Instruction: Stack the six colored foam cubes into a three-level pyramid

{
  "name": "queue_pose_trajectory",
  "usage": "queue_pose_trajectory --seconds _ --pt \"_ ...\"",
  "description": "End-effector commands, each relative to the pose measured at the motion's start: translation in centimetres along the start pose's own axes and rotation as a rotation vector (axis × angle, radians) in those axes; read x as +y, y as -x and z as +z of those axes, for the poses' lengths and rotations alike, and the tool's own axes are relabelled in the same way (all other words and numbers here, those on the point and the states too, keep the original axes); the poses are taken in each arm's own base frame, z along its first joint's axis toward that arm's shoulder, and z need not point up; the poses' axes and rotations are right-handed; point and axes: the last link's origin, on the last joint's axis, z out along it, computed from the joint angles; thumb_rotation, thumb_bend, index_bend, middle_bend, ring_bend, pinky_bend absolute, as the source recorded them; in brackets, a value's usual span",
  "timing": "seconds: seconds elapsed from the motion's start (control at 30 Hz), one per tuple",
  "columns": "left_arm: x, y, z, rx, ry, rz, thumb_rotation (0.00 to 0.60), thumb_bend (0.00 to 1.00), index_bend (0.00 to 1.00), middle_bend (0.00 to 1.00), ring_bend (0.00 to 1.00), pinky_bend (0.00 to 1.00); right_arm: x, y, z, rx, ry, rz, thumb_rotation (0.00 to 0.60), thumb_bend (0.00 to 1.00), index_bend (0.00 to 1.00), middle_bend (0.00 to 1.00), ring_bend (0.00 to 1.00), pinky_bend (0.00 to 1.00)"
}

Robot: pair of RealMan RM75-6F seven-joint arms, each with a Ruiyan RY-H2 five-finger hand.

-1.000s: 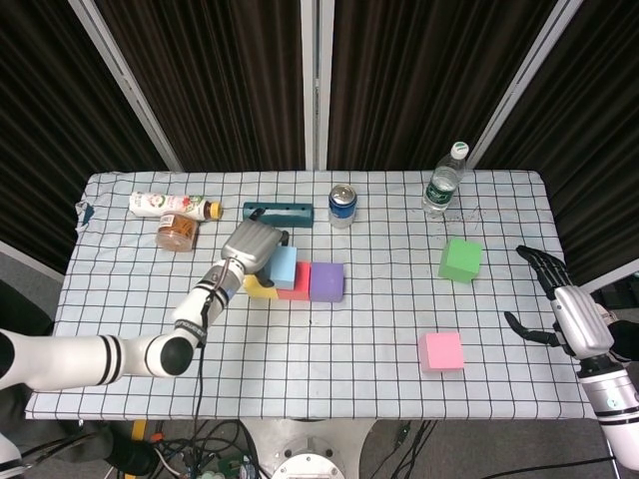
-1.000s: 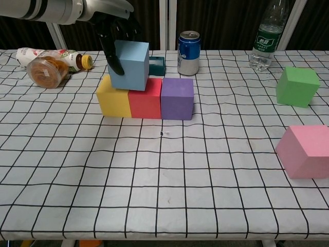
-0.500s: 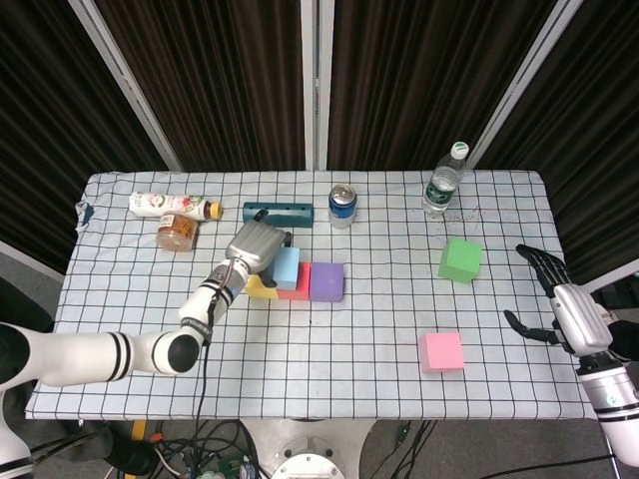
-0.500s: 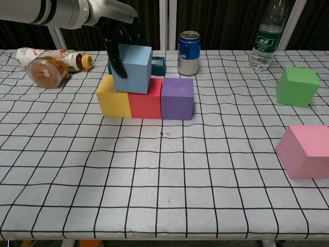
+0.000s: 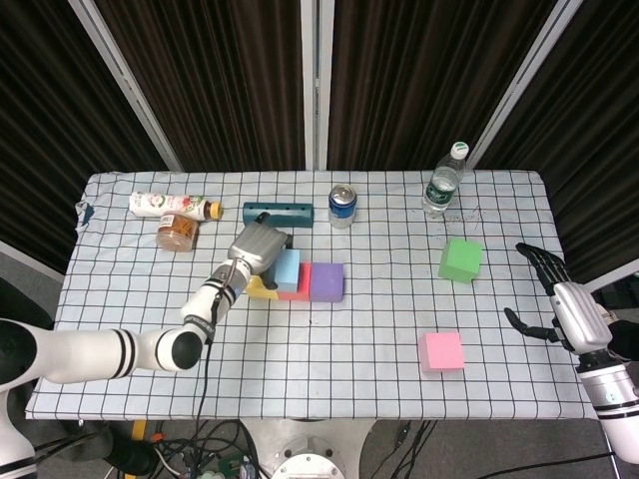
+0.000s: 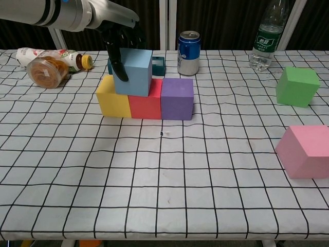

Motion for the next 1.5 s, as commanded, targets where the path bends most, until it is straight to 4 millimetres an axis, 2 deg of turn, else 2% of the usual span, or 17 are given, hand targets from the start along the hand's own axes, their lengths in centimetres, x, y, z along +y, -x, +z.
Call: queue_pose_trajectory --seconds 0.03,0.17,0.33,0.6,0.73,0.83,0.93,1.03,1.17,1.27,1.43,1.5 --pt "0.0 0.1 0.0 0.002 -0.004 -0.004 0.600 0.00 0.31 0.42 0.35 0.06 0.0 0.0 0.0 0.001 -0.001 -0.001 0.600 0.27 0.00 0.06 0.00 0.00" --pt "-0.1 0.1 0.0 -0.007 -0.009 -0.015 0.600 0.00 0.23 0.37 0.35 0.06 0.1 -0.1 -0.1 0.003 -0.001 0.003 0.600 0.27 0.00 0.06 0.00 0.00" --pt "0.0 0.2 -0.1 -0.011 -0.008 -0.011 0.600 0.00 0.17 0.27 0.29 0.06 0.1 -0.1 -0.1 0.005 -0.004 0.004 0.600 0.27 0.00 0.06 0.00 0.00" --pt "0.0 0.1 -0.7 0.012 0.002 -0.003 0.600 0.00 0.15 0.15 0.16 0.06 0.1 -0.3 -0.4 0.017 -0.006 0.006 0.600 0.27 0.00 0.06 0.00 0.00" --pt "-0.4 -0.8 -2.1 0.062 0.017 -0.053 0.600 0.00 0.14 0.11 0.08 0.05 0.2 -0.6 -0.6 0.011 -0.001 -0.013 0.600 0.27 0.00 0.06 0.00 0.00" --pt "-1.3 -1.6 -3.8 0.122 0.034 -0.118 0.600 0.00 0.13 0.10 0.06 0.05 0.2 -0.7 -0.6 0.000 0.010 -0.033 0.600 0.27 0.00 0.06 0.00 0.00" --pt "-3.1 -2.1 -5.4 0.190 0.029 -0.175 0.600 0.00 0.13 0.10 0.06 0.05 0.2 -0.5 -0.5 -0.026 0.019 -0.041 0.600 0.27 0.00 0.06 0.00 0.00" --pt "-5.5 -1.7 -6.8 0.258 -0.004 -0.197 0.600 0.00 0.14 0.12 0.06 0.05 0.0 0.3 -0.4 -0.089 0.015 -0.061 0.600 0.27 0.00 0.08 0.00 0.00" --pt "-8.4 -0.2 -8.5 0.310 -0.058 -0.207 0.600 0.00 0.15 0.13 0.06 0.05 -0.3 1.9 -0.3 -0.188 -0.007 -0.125 0.600 0.26 0.00 0.12 0.00 0.00" --pt "-9.8 1.0 -9.5 0.299 -0.086 -0.233 0.600 0.00 0.15 0.13 0.06 0.05 -0.5 3.2 -0.4 -0.272 -0.032 -0.180 0.600 0.19 0.00 0.14 0.00 0.00" --pt "-11.4 2.3 -10.4 0.275 -0.124 -0.274 0.600 0.00 0.16 0.13 0.06 0.05 -0.3 5.2 -1.0 -0.379 -0.068 -0.269 0.600 0.01 0.02 0.16 0.00 0.00" --pt "-11.9 2.7 -10.7 0.269 -0.135 -0.288 0.600 0.00 0.16 0.13 0.06 0.05 0.2 5.9 -1.2 -0.409 -0.065 -0.306 0.600 0.00 0.03 0.16 0.00 0.00"
